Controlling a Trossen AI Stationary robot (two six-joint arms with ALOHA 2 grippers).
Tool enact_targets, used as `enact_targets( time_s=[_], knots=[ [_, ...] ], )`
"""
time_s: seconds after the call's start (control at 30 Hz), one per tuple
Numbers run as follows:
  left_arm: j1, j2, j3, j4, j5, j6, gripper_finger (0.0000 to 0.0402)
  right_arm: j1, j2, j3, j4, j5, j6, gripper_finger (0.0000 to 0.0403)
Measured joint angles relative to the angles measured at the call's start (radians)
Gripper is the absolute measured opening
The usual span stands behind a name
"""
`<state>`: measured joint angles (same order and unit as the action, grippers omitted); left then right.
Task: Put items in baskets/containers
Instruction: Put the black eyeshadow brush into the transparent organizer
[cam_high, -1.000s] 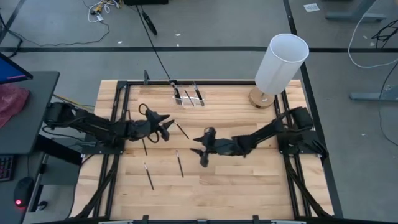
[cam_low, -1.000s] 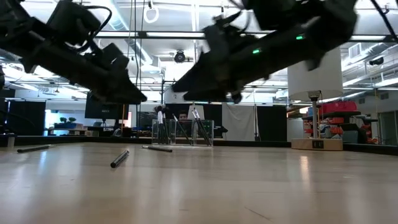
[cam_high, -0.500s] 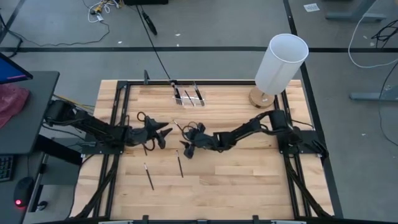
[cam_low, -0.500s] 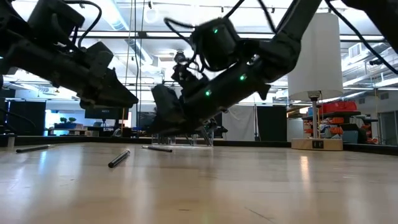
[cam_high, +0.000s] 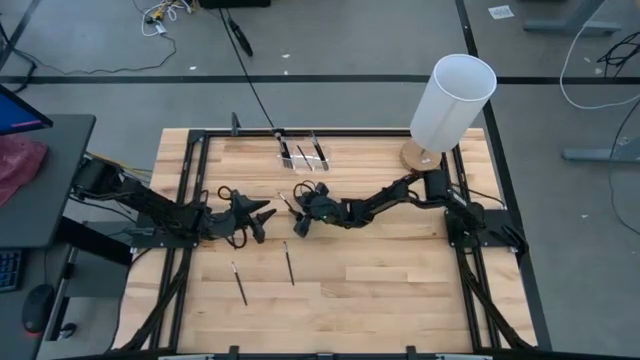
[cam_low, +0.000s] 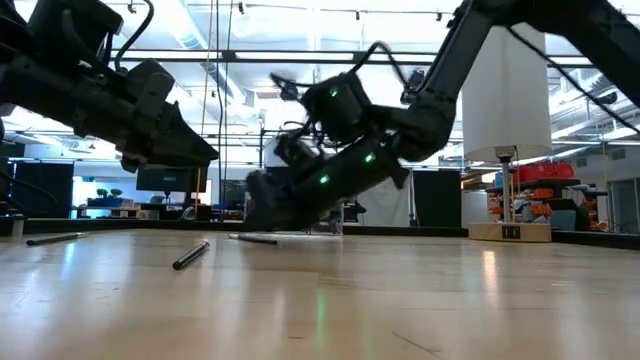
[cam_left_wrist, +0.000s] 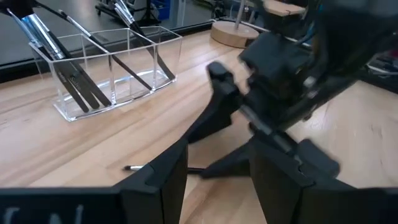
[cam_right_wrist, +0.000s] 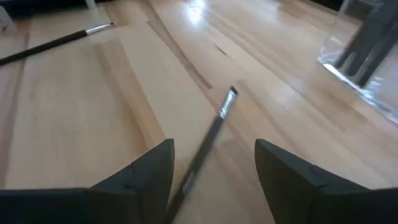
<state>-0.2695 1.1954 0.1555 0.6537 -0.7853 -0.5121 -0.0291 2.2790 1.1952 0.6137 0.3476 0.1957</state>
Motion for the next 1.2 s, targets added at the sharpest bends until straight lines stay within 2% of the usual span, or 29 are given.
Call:
enact_targets(
  time_s=[0.13, 0.27, 0.47, 0.6, 0.67, 0.83, 1.03, 1.2],
  knots=[
    [0.000, 0.000, 0.000, 0.005, 0.000, -0.003, 0.0172, -0.012, 0.055, 0.054, -0.013, -0.025, -0.022, 0.0213],
    [0.000, 0.000, 0.000, 0.009, -0.001, -0.003, 0.0172, -0.019, 0.085, 0.093, -0.066, -0.034, -0.027, 0.0179],
    [0.000, 0.000, 0.000, 0.018, -0.004, -0.002, 0.0172, -0.040, 0.092, 0.091, -0.133, -0.078, -0.059, 0.0093],
    [-0.002, 0.000, 0.000, 0.020, -0.004, -0.002, 0.0172, -0.055, 0.089, 0.080, -0.145, -0.168, -0.117, 0.0031],
    [-0.004, 0.000, 0.000, 0.021, -0.003, -0.002, 0.0172, -0.055, 0.087, 0.064, -0.119, -0.203, -0.148, 0.0013],
    [-0.021, 0.000, 0.000, 0.022, -0.004, 0.000, 0.0172, -0.022, 0.082, 0.013, -0.048, -0.189, -0.141, 0.0011],
    [-0.047, 0.000, 0.000, 0.024, -0.004, 0.005, 0.0172, 0.051, 0.029, -0.158, 0.120, -0.175, -0.010, 0.0008],
    [-0.073, 0.000, 0.000, 0.029, -0.004, 0.024, 0.0172, 0.104, -0.066, -0.292, 0.119, -0.142, 0.083, 0.0006]
  ],
)
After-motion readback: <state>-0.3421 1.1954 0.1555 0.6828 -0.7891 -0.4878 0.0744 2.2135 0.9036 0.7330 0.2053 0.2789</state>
